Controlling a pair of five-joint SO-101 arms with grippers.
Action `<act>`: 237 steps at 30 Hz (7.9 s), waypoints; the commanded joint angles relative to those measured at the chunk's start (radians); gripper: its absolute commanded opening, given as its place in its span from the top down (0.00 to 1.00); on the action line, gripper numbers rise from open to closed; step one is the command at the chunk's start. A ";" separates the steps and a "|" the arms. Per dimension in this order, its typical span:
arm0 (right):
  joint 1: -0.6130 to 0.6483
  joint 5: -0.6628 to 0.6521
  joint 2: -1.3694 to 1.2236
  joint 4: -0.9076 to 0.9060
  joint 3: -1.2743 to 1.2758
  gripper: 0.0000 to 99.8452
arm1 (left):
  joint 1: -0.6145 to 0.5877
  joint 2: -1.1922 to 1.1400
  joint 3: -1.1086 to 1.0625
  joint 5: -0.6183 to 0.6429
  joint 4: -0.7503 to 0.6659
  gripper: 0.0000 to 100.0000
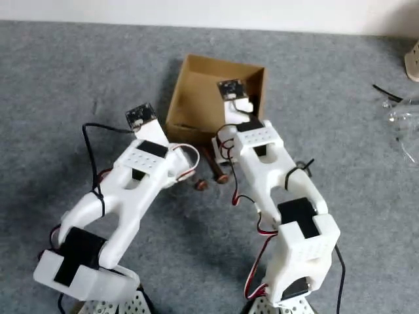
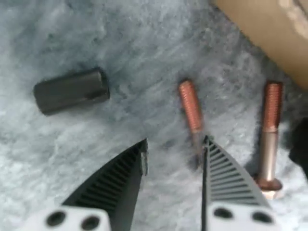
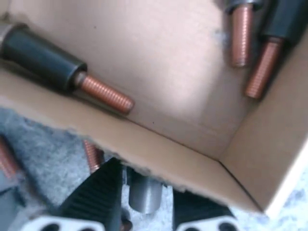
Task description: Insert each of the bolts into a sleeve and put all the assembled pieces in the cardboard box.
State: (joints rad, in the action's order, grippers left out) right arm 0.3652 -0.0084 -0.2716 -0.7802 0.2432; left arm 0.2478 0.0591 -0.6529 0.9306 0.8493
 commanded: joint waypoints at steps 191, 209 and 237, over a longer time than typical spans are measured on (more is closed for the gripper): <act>-0.027 0.002 0.165 0.061 0.059 1.00 | -0.191 0.288 -0.097 -0.245 0.347 0.99; 0.001 0.000 0.670 0.492 0.608 1.00 | -0.225 0.331 0.424 -0.612 0.511 1.00; 0.292 -0.083 1.541 0.789 1.307 1.00 | -0.028 1.299 -0.321 -0.704 -0.080 1.00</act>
State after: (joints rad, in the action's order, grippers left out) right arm 0.6322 -0.0729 1.1907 -0.0284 1.5505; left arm 0.1542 1.2666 -0.9659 0.2294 0.8063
